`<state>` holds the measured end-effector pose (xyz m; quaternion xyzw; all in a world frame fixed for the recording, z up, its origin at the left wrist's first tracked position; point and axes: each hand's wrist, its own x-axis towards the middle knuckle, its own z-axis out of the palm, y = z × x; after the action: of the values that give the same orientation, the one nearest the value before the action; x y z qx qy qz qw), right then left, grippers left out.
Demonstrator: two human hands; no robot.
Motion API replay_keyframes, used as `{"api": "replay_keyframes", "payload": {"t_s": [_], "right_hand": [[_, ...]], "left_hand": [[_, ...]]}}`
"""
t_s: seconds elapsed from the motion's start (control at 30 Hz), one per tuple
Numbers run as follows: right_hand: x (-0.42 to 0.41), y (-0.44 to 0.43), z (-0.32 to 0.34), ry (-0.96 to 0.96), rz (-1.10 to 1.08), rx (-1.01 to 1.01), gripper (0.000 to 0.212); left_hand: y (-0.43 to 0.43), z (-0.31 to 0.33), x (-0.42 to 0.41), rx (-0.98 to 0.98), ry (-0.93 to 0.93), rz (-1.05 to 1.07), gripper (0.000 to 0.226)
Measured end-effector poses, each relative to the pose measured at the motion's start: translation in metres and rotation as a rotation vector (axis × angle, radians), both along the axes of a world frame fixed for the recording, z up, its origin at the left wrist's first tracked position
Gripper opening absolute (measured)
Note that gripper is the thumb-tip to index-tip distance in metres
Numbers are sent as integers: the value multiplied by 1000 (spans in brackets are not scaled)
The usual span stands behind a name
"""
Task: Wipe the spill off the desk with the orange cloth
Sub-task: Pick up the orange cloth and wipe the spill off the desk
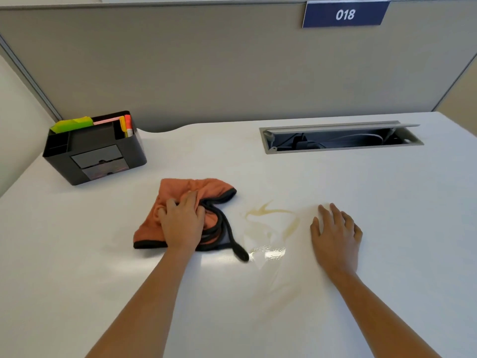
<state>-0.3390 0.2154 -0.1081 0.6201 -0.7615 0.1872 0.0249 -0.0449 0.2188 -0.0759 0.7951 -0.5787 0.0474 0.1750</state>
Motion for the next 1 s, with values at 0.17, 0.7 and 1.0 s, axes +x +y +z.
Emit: {"api": "replay_keyframes", "payload": {"t_s": [0.17,0.7,1.0], "right_hand": [[0,-3,0,19,-9,3,42],[3,1,6,24,-11,48,52],[0,0,8,23,-4,90,39]], "left_hand": [[-55,-3,-42,3,4,-110,37],[-81,-1,-31,-2,13,-177,40],[-100,3,-120,74,20,-499,44]]}}
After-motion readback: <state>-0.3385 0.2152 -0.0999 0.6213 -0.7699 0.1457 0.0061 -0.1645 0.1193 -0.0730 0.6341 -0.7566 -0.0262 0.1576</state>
